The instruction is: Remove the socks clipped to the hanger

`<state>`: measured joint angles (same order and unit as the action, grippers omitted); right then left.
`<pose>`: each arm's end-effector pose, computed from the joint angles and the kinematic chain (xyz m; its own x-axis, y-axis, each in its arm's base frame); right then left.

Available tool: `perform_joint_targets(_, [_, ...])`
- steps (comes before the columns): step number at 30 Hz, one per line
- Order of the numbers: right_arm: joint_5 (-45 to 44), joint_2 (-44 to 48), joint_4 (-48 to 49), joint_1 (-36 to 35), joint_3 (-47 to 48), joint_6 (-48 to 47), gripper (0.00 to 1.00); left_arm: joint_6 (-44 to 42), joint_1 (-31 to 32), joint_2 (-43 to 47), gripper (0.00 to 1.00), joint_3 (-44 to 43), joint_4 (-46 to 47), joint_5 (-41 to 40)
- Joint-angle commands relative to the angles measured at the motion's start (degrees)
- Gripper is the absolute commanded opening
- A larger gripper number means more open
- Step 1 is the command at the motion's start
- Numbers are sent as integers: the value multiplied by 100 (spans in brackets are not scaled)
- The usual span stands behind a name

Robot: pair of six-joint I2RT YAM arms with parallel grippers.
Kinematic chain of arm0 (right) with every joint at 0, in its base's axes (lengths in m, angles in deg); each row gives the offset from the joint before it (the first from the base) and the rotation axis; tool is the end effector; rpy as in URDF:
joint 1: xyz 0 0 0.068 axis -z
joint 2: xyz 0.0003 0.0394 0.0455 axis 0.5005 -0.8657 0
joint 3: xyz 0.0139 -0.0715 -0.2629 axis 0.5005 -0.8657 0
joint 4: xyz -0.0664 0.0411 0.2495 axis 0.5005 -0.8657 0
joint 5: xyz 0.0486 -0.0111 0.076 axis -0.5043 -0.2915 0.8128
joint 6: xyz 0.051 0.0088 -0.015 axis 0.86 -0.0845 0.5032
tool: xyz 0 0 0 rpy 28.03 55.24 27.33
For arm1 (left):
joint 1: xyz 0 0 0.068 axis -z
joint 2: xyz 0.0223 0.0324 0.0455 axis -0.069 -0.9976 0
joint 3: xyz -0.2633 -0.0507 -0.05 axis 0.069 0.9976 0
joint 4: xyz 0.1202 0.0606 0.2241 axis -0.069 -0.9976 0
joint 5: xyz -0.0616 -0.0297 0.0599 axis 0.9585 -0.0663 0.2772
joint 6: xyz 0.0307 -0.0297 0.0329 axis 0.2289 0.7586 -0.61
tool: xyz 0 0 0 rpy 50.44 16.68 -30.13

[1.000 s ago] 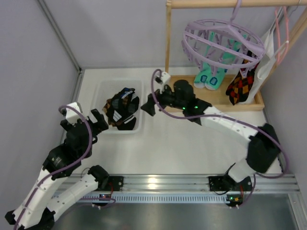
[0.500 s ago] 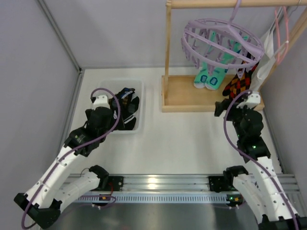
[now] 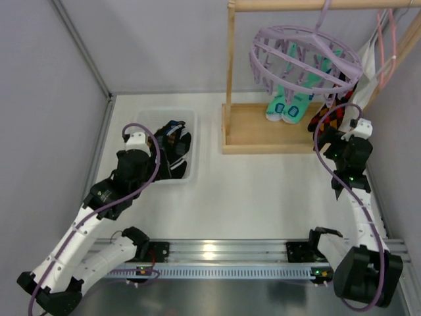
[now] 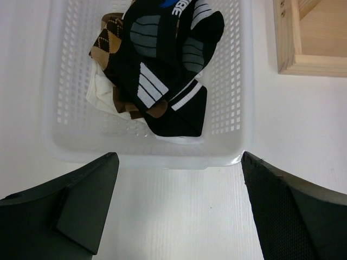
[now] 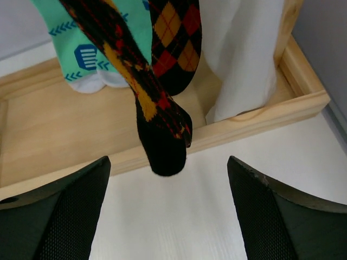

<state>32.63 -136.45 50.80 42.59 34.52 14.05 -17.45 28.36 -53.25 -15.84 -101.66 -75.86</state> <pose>0.2085 -0.0449 0.2757 -0.2171 0.2658 -0.9392 0.2294 0.9492 0.2156 0.1281 -0.0631 0.3411 -0.4936 -0.1275 -0.8603 -0.0243 0.9908 -0.1329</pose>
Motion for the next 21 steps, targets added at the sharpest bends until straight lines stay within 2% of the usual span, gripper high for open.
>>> perform_joint_targets(1, [448, -559, 1176, 80, 98, -322, 84, -89, -32, 93, 98, 58, 300, 198])
perform_joint_targets(6, [447, -1166, 1835, -95, 212, -708, 75, -116, -24, 172, 98, 76, 336, 243])
perform_joint_targets(7, [298, -1228, 1906, -148, 221, -770, 70, -116, -24, 181, 98, 67, 327, 234])
perform_joint_targets(9, [236, -1377, 2134, -254, 134, -840, 66, -124, -24, 181, 98, 67, 336, 243])
perform_joint_targets(11, [122, -1465, 2547, -262, -50, -858, 56, -133, -32, 190, 98, 85, 327, 260])
perform_joint_targets(12, [69, -1483, 2644, -280, -103, -858, 49, -142, -32, 198, 98, 85, 327, 260])
perform_joint_targets(13, [25, -1509, 2819, -289, -191, -858, 29, -142, -32, 207, 98, 85, 327, 269])
perform_joint_targets(16, [-159, -1466, 3049, -420, -367, -788, 3, -168, -24, 216, 98, 50, 336, 304])
perform_joint_targets(19, [-745, -1211, 3120, -876, -577, -823, 0, -264, -32, 155, 98, -99, 362, 523])
perform_joint_targets(21, [-1187, -878, 3172, -1560, -753, -745, 0, -265, -24, 41, 98, -283, 353, 804])
